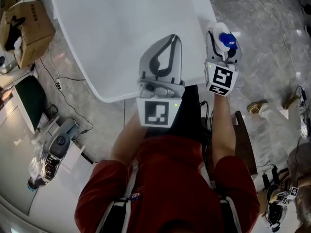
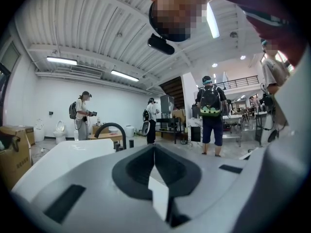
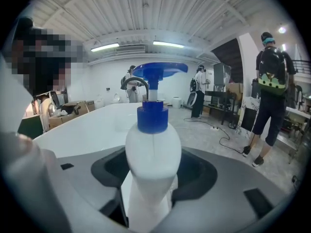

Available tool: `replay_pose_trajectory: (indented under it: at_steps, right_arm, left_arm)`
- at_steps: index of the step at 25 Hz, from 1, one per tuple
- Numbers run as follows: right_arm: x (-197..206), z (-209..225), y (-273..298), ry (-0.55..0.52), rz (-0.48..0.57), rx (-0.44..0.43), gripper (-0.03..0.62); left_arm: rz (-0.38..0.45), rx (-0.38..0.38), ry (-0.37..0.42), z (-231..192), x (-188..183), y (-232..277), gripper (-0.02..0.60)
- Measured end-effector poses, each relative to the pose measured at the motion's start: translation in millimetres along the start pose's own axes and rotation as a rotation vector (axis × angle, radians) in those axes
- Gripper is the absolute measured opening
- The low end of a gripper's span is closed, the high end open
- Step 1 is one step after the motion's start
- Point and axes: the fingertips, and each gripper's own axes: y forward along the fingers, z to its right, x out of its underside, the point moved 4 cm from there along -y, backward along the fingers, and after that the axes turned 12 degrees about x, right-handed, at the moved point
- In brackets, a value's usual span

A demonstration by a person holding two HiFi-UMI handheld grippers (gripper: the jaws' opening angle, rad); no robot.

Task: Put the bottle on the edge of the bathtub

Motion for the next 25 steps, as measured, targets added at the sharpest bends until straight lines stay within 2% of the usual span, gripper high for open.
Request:
replay_pose_trajectory:
  at_steps: [4, 10, 15, 25]
  right_arm:
    - [4.4, -3.5, -3.0, -0.036, 0.011, -0.01, 0.27]
    - [2.7, -4.2, 0.7, -0.017, 0.027, -0.02, 0.272]
    - [3.4, -4.3, 3.0, -0.012, 0.015, -0.023, 0.272]
    - [5.8, -10.9, -0.6, -0.01, 0.002, -0.034, 0.35]
  left_arm:
    - [-0.009, -0.008, -0.027, -1.6, 3.1, -4.3, 0.017]
    - [-0.024, -0.01, -0.054, -1.4, 12.6, -8.5, 0.017]
    - [-0.039, -0.001, -0.046, 1.4, 15.8, -11.0, 0.017]
    - [-0.04, -0.003, -0.056, 0.5, 17.6, -19.9, 0.017]
